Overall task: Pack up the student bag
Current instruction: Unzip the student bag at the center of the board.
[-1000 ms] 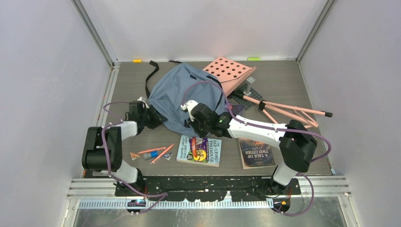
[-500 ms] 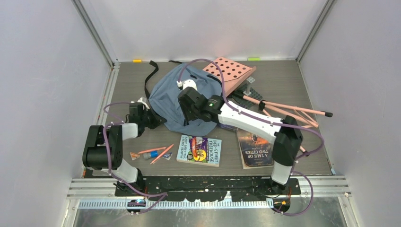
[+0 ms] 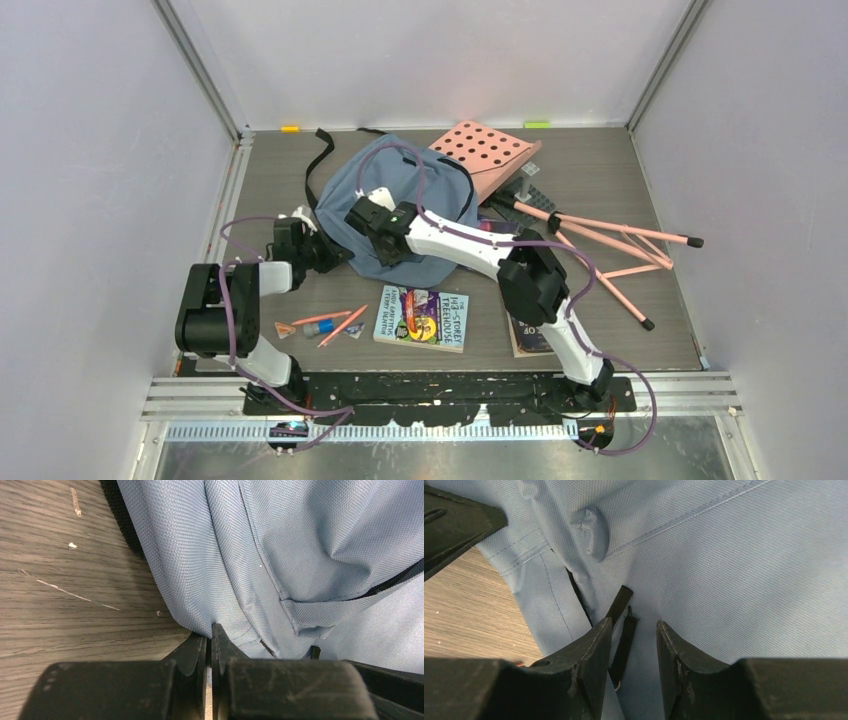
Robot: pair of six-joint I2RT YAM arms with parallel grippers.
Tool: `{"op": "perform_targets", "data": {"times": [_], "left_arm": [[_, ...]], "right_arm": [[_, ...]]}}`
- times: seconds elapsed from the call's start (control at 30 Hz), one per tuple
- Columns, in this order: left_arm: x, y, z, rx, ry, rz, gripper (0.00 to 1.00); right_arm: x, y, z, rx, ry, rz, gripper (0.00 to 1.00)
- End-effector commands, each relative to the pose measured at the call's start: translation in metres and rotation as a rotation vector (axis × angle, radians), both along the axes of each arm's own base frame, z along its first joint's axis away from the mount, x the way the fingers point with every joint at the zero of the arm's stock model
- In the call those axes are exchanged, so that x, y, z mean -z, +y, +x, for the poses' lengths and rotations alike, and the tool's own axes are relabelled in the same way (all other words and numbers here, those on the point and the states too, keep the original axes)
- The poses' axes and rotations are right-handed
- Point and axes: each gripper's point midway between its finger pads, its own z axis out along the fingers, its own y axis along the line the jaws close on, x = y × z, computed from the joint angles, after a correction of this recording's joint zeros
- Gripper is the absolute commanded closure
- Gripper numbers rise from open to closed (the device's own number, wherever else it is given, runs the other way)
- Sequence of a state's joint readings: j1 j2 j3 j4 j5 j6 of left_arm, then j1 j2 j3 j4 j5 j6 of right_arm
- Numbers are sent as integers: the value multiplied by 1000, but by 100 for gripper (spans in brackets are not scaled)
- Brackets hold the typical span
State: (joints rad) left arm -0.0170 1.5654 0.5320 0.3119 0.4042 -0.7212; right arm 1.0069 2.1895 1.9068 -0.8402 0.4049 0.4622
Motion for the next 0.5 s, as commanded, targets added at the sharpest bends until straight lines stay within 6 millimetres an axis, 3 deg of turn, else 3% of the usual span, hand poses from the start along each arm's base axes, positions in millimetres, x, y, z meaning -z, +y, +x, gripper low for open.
{"op": "perform_targets", "data": {"times": [0.0,0.3,0.37,0.43,0.47], "left_arm": [[18,-8,-22,59,69,-11,100],[19,-8,-22,60,71,-12,100],[19,-8,-23,62,73,-13,100],[19,-8,-23,62,71,-13,100],[19,-8,-24,62,71,-13,100]], "right_arm": [[-8,13,6,35,-16,33,55],[18,14,5,37,7,7,55],[21,14,6,38,3,6,61],[19,12,8,41,-15,-1,76],[15,11,11,40,-31,-5,90]]}}
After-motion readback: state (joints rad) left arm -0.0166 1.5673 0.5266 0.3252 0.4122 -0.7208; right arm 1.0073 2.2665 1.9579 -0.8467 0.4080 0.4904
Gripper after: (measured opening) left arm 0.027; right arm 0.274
